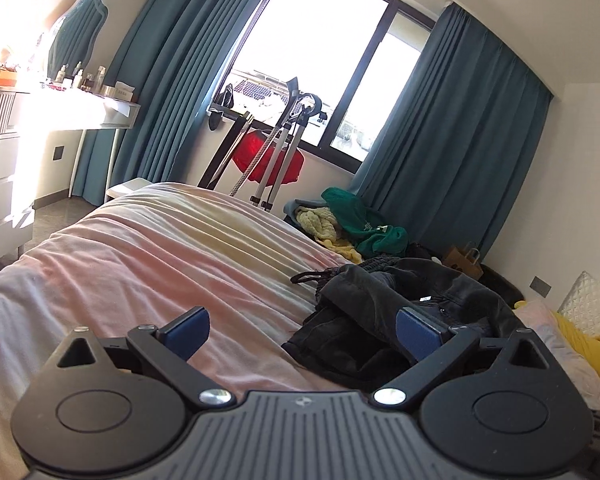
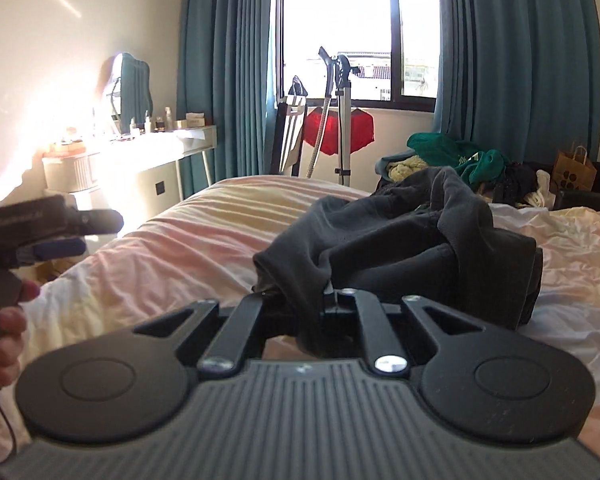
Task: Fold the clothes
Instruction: 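Reach the right gripper to the black sweatpants and grasp a fold, then grasp the drawstring waistband with the left gripper while the right gripper holds the pants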
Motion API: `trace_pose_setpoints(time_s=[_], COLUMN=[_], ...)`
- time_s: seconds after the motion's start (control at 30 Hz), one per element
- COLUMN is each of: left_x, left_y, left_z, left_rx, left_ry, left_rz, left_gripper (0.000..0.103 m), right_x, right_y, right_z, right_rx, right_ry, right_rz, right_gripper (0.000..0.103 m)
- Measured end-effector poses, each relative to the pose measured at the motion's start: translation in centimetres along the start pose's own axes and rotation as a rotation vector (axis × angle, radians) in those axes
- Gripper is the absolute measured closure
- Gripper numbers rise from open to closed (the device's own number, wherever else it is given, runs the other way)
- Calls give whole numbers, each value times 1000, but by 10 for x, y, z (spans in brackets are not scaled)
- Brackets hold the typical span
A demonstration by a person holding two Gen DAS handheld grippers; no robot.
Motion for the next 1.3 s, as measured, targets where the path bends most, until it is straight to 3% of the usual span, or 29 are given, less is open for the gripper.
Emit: trace_pose_setpoints(time_s=[0.1, 0.2, 0.43, 0.57, 0.63, 0.7, 0.9, 1.0, 1.13, 1.23, 1.3], left_x=[-4, -7, -25, -18, -6, 9, 63, 76, 66, 52, 49], left_y=[12, 24, 53, 60, 66, 76, 147, 194, 234, 240, 219], left_z=[-10, -20, -13, 4, 16, 31, 106, 163, 236, 289, 310], left_rx=[-33, -65, -70, -56, -43, -29, -21, -23, -15, 98, 148], left_ry=[-12, -24, -90, -110, -120, -125, -144, -173, -258, -314, -320], left_rz=[4, 9, 149, 162, 169, 186, 288, 331, 346, 389, 343], left_gripper=[3, 3, 12, 11, 11, 11, 11, 11, 11, 12, 11], right_x=[-52, -76, -61, -44, -33, -21, -7, -12, -27, -37, -43], right_y=[-16, -21, -11, -8, -7, 2, 58, 99, 148, 168, 176], right_z=[4, 11, 0, -21, -37, -54, -61, -56, -33, -14, -4], right_rx=[9, 1, 0, 16, 30, 32, -97, -165, -243, -272, -281], right_ry=[-151, -220, -145, -87, -19, 61, 117, 119, 95, 88, 86], right_rz=[7, -42, 22, 23, 19, 51, 112, 220, 374, 435, 463], right_gripper=[92, 92, 86, 64, 32, 14, 14, 14, 14, 14, 14])
Point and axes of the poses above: each gripper's, at about its wrist camera, not at the fingertips, and z roughly the way its jaws point, y to its right, x to its top, the point moved 6 cm from there along z, roughly the way its jaws point, and after that the axes turned 5 degrees about z, right-handed, at the moved point
